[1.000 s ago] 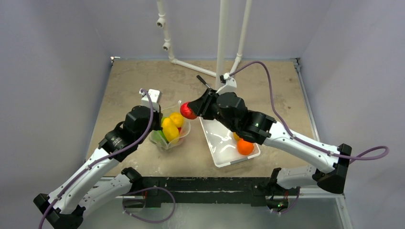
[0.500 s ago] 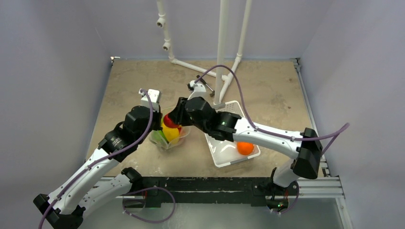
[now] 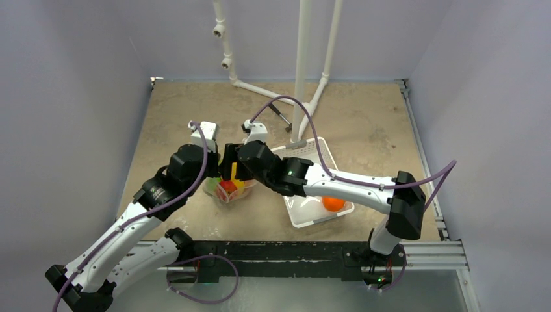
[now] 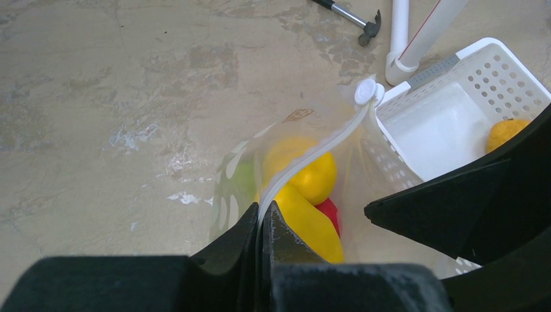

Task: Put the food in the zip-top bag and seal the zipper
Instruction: Place the fake fruit in the zipper food storage bag.

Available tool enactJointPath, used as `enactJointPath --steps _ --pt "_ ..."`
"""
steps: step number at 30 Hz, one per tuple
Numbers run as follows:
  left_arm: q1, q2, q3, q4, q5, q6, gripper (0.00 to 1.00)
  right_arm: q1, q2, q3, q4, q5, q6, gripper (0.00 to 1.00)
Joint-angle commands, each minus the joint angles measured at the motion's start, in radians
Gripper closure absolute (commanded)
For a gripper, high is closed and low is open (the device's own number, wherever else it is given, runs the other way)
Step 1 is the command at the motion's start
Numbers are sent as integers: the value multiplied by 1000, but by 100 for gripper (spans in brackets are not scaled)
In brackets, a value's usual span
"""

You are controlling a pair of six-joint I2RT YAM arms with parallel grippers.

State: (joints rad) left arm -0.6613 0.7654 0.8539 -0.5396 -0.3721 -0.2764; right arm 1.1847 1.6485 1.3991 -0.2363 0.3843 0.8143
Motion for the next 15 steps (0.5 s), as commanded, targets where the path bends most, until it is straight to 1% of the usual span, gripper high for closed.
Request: enactJointPath --steps 1,7,11,15 --pt "5 -14 1 44 -8 -7 100 3 -57 34 18 16 -7 17" --pt "5 -14 1 44 -8 -7 100 3 -111 17 -45 56 29 16" --pt "6 -15 1 44 -8 -8 100 3 -143 7 -153 126 70 17" --pt "5 -14 1 45 -6 -8 100 1 -149 2 -274 201 150 19"
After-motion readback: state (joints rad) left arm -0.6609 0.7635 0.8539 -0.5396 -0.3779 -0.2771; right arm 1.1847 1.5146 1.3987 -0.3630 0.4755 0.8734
